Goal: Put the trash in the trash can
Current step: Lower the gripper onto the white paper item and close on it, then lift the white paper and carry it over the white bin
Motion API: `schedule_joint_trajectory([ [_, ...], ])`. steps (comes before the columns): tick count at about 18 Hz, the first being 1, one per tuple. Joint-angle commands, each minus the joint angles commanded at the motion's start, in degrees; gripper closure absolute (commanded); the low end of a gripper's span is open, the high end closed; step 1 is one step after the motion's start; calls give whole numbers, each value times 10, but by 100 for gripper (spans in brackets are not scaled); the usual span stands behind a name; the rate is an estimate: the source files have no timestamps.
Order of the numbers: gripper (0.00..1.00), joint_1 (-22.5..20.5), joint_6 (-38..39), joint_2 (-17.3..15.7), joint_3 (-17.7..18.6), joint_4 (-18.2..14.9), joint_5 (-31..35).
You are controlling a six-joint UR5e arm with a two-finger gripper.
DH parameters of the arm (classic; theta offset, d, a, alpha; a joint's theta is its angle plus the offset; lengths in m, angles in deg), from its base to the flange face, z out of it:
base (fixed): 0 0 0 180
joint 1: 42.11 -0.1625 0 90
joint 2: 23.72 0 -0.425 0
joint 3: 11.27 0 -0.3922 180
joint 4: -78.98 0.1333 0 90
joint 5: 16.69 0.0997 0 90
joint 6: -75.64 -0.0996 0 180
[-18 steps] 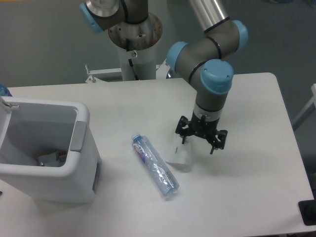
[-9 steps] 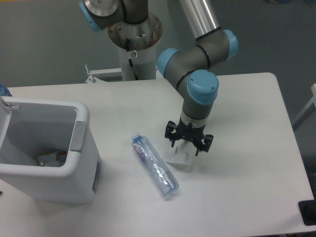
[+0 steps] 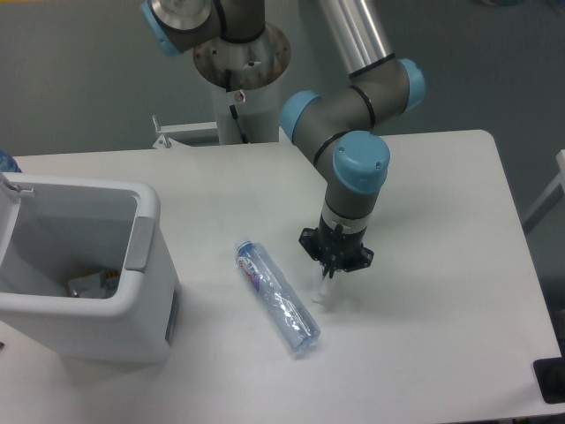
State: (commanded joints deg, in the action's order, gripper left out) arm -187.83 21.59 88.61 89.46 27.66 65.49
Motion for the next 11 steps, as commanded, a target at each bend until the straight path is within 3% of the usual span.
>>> schedule_joint_trajectory([
  [7,100,-7,6,-3,-46,-11,-10],
  [11,100,-11,47,-4,-91,-11,-46],
])
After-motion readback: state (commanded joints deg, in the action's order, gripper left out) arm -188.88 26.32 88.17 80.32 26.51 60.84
